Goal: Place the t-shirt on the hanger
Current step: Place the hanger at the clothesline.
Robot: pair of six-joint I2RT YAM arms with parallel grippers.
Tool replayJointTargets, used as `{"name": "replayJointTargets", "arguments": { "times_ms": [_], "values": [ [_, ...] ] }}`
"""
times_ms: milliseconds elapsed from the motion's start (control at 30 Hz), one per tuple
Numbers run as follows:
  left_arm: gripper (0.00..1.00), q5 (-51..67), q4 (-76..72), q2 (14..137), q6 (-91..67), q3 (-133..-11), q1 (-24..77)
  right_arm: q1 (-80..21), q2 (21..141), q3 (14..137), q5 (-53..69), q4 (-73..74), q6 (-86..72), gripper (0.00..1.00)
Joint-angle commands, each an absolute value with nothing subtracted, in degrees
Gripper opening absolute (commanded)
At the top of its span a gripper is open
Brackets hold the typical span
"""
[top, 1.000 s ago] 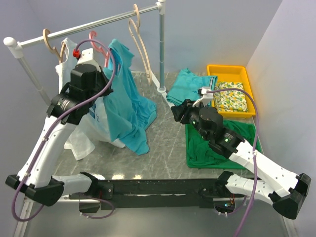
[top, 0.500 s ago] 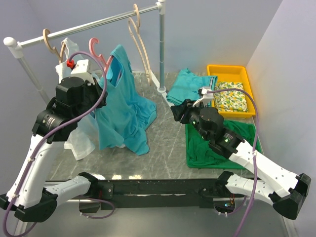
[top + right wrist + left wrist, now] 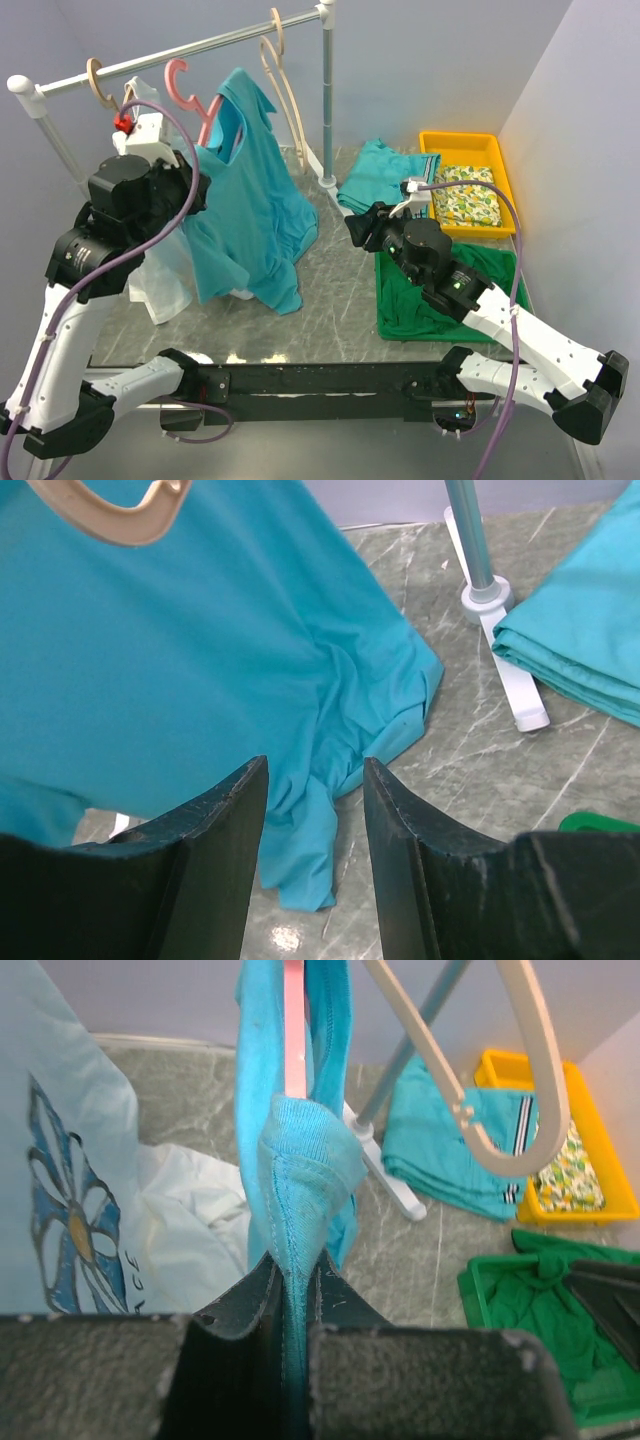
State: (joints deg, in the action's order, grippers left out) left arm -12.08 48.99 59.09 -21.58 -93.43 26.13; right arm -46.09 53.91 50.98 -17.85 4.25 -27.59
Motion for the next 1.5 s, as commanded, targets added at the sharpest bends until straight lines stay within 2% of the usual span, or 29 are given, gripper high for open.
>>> {"name": "replayJointTargets", "arguments": {
  "times_ms": [0, 400, 933, 1433, 1467],
  "values": [
    [0.01, -17.66, 41.49, 59.85, -20.39, -97.3, 26.02, -45.97, 53.44, 51.06, -17.4, 2.02, -27.77, 0.5],
    [0.01, -21.09, 38.76, 67.23, -19.42, -101.24, 26.01, -45.97, 51.68, 50.1, -18.11, 2.99, -27.69, 0.5],
    [0.01, -22.76, 39.64, 68.81, -18.72, -104.33, 23.38, -45.97, 52.12, 49.83, -17.23, 2.46, -27.95, 0.5],
    [0.01, -12.75, 39.29, 70.14, -19.69, -100.28, 16.88, -45.97, 52.03, 50.01, -17.23, 2.99, -27.77, 0.5],
    [0.06, -11.87, 39.9, 70.14, -19.43, -100.37, 16.88, -46.05, 52.21, 50.1, -17.23, 2.99, -27.77, 0.5]
  ]
}}
